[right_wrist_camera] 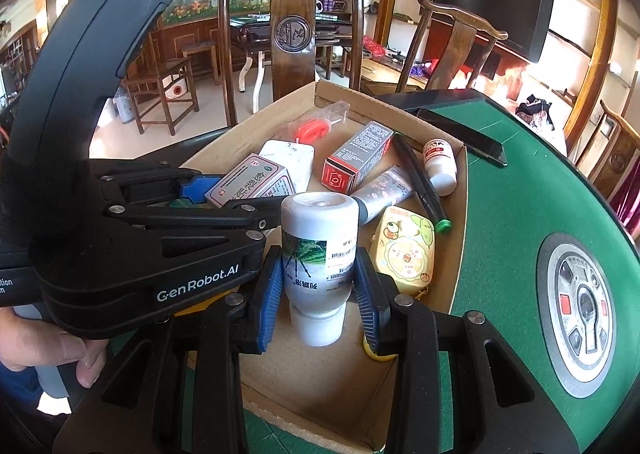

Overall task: Organize objects
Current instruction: 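Carry the medicine box and pill bottle over the cardboard tray with both tools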

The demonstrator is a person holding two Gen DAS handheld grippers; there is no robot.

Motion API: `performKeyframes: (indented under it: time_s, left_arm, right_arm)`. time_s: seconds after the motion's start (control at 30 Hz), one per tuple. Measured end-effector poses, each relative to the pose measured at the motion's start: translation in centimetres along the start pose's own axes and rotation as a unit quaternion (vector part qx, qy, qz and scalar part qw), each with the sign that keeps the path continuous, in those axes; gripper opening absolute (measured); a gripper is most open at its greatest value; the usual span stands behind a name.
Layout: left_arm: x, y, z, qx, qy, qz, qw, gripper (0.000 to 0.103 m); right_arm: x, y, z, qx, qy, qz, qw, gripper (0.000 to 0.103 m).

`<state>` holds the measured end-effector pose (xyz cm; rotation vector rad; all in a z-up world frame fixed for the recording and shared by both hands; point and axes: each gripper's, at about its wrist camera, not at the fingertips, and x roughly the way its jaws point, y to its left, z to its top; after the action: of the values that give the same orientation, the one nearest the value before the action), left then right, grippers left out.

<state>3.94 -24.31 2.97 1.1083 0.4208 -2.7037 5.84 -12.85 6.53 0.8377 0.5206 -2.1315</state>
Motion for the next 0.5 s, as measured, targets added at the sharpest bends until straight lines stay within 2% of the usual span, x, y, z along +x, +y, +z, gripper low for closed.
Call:
performKeyframes:
  time_s: [0.27,0.5]
  left_arm:
    - [0.0,0.0,0.0,0.0,0.0,0.0,1.0,0.034]
    - [0.1,0.3,0.1,-0.003,0.001,0.0,1.0,0.034]
  right_arm:
    - [0.8,-0.1,0.2,-0.009,-0.002,-0.02,1.0,0.035]
    - [1.6,-0.5,0.6,-0.007,0.002,-0.019,1.0,0.035]
